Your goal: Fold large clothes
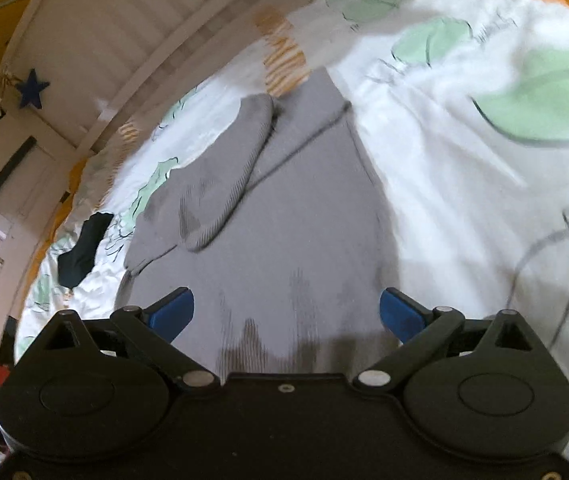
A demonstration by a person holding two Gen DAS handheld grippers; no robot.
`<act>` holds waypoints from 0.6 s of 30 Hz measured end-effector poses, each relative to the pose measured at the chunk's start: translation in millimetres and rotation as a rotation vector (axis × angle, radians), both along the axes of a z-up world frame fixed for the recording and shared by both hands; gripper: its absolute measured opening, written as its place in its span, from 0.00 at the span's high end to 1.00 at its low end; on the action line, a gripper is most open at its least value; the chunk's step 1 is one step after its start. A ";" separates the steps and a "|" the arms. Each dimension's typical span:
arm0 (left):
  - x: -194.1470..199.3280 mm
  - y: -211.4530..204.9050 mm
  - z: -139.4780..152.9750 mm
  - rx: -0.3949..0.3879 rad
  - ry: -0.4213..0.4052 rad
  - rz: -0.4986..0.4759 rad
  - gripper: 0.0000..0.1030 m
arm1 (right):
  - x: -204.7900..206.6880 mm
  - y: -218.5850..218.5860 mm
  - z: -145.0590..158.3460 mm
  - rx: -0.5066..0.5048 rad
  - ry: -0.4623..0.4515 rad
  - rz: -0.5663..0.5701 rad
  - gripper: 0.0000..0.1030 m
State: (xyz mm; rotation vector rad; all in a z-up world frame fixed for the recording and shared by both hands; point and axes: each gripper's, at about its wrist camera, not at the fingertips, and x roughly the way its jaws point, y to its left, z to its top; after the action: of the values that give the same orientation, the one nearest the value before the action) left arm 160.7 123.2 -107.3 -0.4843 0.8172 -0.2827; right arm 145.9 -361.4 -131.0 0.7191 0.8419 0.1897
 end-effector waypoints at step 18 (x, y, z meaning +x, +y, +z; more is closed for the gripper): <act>-20.1 -31.9 -19.8 0.086 0.182 -0.224 0.06 | -19.8 18.8 -4.9 0.011 0.093 0.209 0.01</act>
State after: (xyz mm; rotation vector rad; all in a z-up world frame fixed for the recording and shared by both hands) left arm 140.6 91.4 -127.1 -0.3414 1.0597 -0.4127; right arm 126.1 -342.6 -135.9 0.6533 1.0059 0.3497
